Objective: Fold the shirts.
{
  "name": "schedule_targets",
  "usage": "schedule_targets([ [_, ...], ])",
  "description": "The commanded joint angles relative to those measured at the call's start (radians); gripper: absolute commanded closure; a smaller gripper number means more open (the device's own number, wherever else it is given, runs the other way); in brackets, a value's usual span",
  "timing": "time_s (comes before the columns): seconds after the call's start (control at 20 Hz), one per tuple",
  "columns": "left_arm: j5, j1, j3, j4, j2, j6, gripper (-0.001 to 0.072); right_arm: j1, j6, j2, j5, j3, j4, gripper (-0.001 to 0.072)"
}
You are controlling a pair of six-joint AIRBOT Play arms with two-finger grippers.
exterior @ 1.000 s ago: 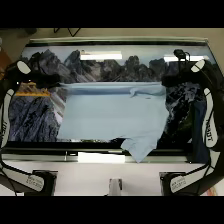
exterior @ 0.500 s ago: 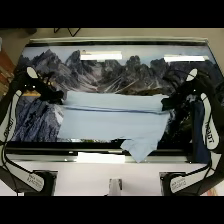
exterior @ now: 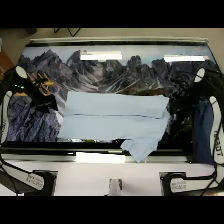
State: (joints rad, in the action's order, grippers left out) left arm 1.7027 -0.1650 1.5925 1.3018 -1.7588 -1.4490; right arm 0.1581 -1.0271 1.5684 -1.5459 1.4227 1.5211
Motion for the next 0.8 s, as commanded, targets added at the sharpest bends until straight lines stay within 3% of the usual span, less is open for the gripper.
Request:
schedule_targets([
  [0.0,-0.009,-0.072,-0.224,0.007,0.141,-0.001,0.0142,0.04,0.028,-0.146,0.0,-0.174,-0.019,0.0183],
  [0.25,-0.257,-0.091,-0.682,-0.06,0.319,0.024,0.0143,0.063,0.063,-0.359,0.082,-0.447,-0.058,0.019],
  [0.45,-0.349,-0.089,-0.744,-0.2,0.311,0.025,0.0144,0.063,0.063,-0.407,0.079,-0.454,-0.057,0.019],
  [0.6,-0.367,-0.077,-0.745,-0.222,0.29,0.023,0.0144,0.063,0.063,-0.416,0.081,-0.455,-0.056,0.019],
  [0.7,-0.381,-0.058,-0.745,-0.226,0.277,0.023,0.0274,0.063,0.063,-0.417,0.076,-0.467,-0.061,0.0155],
  [0.75,-0.394,-0.047,-0.745,-0.226,0.277,0.024,0.0436,0.063,0.072,-0.417,0.066,-0.492,-0.086,0.008],
])
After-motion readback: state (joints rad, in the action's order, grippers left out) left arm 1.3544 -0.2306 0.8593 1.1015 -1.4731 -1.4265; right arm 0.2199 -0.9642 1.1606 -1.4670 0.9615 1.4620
